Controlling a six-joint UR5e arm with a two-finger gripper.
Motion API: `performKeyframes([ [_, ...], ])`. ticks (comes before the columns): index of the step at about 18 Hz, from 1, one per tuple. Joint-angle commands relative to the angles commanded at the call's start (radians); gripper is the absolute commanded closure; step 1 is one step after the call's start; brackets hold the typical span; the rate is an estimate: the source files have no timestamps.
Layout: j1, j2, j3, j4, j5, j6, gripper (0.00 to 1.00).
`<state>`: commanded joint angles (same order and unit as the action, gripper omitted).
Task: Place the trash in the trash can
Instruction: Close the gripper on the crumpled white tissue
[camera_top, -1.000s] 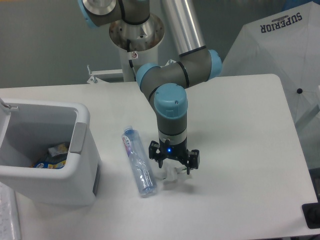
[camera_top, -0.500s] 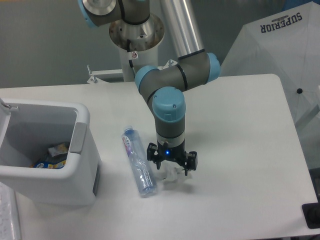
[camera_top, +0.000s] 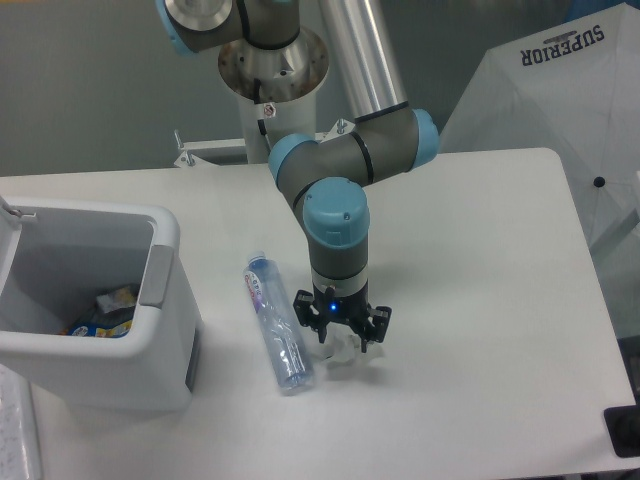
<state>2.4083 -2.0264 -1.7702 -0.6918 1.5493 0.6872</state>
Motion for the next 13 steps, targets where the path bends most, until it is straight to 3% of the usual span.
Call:
performKeyframes([
  [5, -0.003, 0.003, 0.003, 0.002, -0.002, -0.003, 0.87],
  [13, -0.003, 0.006, 0.012, 0.003, -0.008, -0.009, 0.87],
])
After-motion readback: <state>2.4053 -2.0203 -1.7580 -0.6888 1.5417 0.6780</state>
